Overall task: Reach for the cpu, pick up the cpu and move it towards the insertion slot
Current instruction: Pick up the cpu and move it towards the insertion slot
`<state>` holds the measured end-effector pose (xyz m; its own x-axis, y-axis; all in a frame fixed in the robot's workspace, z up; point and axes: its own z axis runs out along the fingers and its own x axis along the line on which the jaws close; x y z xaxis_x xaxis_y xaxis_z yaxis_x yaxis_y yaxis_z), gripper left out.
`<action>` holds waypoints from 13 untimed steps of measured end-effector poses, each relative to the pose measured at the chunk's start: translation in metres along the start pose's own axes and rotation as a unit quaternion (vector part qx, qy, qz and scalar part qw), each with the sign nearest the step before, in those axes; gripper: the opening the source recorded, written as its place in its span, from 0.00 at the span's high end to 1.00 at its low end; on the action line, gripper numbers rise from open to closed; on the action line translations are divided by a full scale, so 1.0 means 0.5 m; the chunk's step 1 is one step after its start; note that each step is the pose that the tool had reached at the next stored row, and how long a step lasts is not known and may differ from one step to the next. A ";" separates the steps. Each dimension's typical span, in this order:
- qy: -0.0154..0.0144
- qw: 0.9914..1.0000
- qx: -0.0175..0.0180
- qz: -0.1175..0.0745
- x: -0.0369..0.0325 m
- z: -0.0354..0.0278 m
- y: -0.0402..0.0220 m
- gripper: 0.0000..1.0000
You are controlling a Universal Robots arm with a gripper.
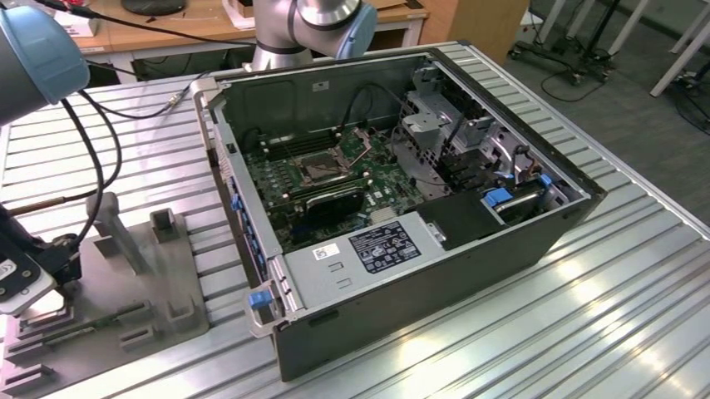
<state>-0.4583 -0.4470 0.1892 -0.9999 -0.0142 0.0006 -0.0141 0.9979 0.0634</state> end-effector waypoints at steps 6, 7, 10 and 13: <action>0.000 1.000 0.000 0.000 0.000 -0.003 0.000 0.45; 0.000 1.000 0.000 0.000 0.000 -0.003 0.000 0.45; 0.000 1.000 0.000 0.000 0.000 -0.005 0.000 0.45; 0.000 1.000 0.000 0.000 0.000 -0.006 0.000 0.45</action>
<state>-0.4583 -0.4470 0.1921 -0.9999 -0.0141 0.0006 -0.0141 0.9979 0.0634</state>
